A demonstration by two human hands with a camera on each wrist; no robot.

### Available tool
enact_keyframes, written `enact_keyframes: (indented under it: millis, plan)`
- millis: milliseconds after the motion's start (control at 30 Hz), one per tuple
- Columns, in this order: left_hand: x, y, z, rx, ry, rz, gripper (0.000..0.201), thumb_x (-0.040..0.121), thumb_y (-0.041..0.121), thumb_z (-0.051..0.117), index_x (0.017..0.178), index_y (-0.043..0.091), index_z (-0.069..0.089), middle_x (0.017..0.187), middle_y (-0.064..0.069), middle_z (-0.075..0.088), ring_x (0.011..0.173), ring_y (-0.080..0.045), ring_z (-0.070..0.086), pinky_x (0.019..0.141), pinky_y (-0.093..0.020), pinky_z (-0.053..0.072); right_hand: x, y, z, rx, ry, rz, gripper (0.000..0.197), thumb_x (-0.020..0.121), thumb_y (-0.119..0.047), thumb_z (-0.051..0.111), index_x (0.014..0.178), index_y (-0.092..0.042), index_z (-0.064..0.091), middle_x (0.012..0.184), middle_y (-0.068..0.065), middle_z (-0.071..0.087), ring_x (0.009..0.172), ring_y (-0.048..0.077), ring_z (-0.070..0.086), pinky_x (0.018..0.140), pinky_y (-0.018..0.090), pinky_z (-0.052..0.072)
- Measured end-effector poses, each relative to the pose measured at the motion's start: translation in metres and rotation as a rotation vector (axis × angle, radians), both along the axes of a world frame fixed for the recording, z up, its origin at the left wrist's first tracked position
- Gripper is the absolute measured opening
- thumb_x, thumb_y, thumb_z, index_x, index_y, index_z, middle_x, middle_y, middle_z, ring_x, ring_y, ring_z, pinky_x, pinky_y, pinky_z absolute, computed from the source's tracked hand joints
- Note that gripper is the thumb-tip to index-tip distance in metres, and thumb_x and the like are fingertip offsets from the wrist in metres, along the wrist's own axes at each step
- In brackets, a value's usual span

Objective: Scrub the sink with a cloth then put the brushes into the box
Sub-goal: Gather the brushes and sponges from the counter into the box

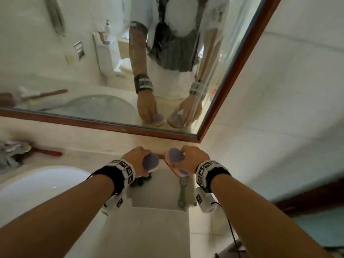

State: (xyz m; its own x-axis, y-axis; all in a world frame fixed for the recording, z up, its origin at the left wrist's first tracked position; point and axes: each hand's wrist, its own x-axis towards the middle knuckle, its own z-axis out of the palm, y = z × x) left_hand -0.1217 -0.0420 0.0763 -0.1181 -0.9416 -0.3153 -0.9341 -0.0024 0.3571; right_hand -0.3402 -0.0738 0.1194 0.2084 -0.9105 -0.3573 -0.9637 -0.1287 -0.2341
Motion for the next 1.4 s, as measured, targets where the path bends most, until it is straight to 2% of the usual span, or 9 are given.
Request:
enact_keyframes:
  millis: [167, 267, 400, 567, 800, 1000, 1200, 1300, 1400]
  plan:
    - [-0.018, 0.020, -0.049, 0.067, 0.017, 0.013, 0.068, 0.067, 0.043, 0.076, 0.130, 0.032, 0.052, 0.129, 0.004, 0.054, 0.119, -0.022, 0.054, 0.100, -0.033, 0.044, -0.018, -0.007, -0.055, 0.115, -0.050, -0.039, 0.072, 0.067, -0.071, 0.068, 0.118, -0.022, 0.056, 0.114, -0.001, 0.063, 0.101, 0.024, 0.062, 0.080, 0.033, 0.051]
    - [-0.024, 0.027, -0.075, 0.116, -0.056, -0.046, 0.076, 0.069, 0.051, 0.071, 0.138, 0.037, 0.043, 0.137, 0.007, 0.049, 0.124, -0.020, 0.049, 0.105, -0.034, 0.041, -0.025, -0.010, -0.076, 0.148, -0.045, -0.088, 0.053, 0.071, -0.068, 0.065, 0.098, -0.023, 0.059, 0.106, 0.002, 0.068, 0.090, 0.024, 0.064, 0.078, 0.034, 0.055]
    - [-0.031, 0.032, -0.084, 0.124, -0.175, -0.181, 0.082, 0.076, 0.047, 0.070, 0.146, 0.032, 0.031, 0.141, 0.004, 0.042, 0.125, -0.023, 0.042, 0.105, -0.038, 0.039, -0.027, -0.008, -0.093, 0.177, -0.039, -0.139, 0.059, 0.070, -0.070, 0.064, 0.102, -0.021, 0.057, 0.107, 0.003, 0.064, 0.094, 0.025, 0.063, 0.075, 0.032, 0.051]
    - [-0.030, 0.037, -0.099, 0.186, -0.279, -0.313, 0.080, 0.078, 0.045, 0.070, 0.146, 0.033, 0.029, 0.140, 0.003, 0.041, 0.122, -0.025, 0.043, 0.100, -0.042, 0.042, -0.011, -0.006, -0.112, 0.242, -0.065, -0.172, 0.078, 0.067, -0.076, 0.064, 0.115, -0.014, 0.060, 0.108, 0.006, 0.063, 0.088, 0.024, 0.060, 0.072, 0.030, 0.048]
    - [-0.018, 0.039, -0.115, 0.228, -0.215, -0.311, 0.075, 0.078, 0.045, 0.070, 0.144, 0.032, 0.036, 0.142, 0.003, 0.041, 0.126, -0.024, 0.042, 0.104, -0.038, 0.041, 0.020, -0.005, -0.130, 0.285, -0.059, -0.226, 0.080, 0.076, -0.070, 0.059, 0.129, -0.010, 0.053, 0.124, 0.012, 0.062, 0.111, 0.032, 0.060, 0.091, 0.036, 0.050]
    - [-0.010, 0.043, -0.122, 0.194, -0.138, -0.301, 0.065, 0.082, 0.042, 0.067, 0.142, 0.034, 0.042, 0.142, 0.004, 0.040, 0.127, -0.021, 0.040, 0.104, -0.036, 0.041, 0.039, -0.009, -0.138, 0.218, -0.064, -0.262, 0.070, 0.080, -0.067, 0.057, 0.120, -0.010, 0.059, 0.118, 0.013, 0.065, 0.108, 0.032, 0.061, 0.079, 0.030, 0.043]
    - [-0.005, 0.048, -0.119, 0.132, -0.127, -0.333, 0.053, 0.081, 0.043, 0.063, 0.133, 0.037, 0.052, 0.138, 0.010, 0.048, 0.120, -0.021, 0.045, 0.098, -0.036, 0.044, 0.060, -0.005, -0.140, 0.220, -0.054, -0.224, 0.066, 0.082, -0.066, 0.057, 0.115, -0.009, 0.063, 0.117, 0.012, 0.066, 0.107, 0.032, 0.062, 0.079, 0.031, 0.043]
    - [-0.002, 0.049, -0.120, 0.137, -0.110, -0.320, 0.047, 0.081, 0.043, 0.064, 0.127, 0.034, 0.060, 0.139, 0.010, 0.045, 0.117, -0.022, 0.044, 0.098, -0.034, 0.043, 0.069, -0.004, -0.143, 0.224, -0.065, -0.245, 0.057, 0.080, -0.065, 0.060, 0.100, -0.012, 0.062, 0.107, 0.012, 0.067, 0.098, 0.033, 0.064, 0.077, 0.032, 0.048]
    - [0.000, 0.048, -0.122, 0.142, -0.074, -0.293, 0.045, 0.081, 0.041, 0.067, 0.124, 0.031, 0.063, 0.139, 0.009, 0.042, 0.118, -0.020, 0.043, 0.099, -0.030, 0.042, 0.073, -0.004, -0.140, 0.213, -0.052, -0.231, 0.044, 0.083, -0.060, 0.062, 0.082, -0.018, 0.051, 0.106, 0.013, 0.068, 0.098, 0.033, 0.064, 0.073, 0.030, 0.046]
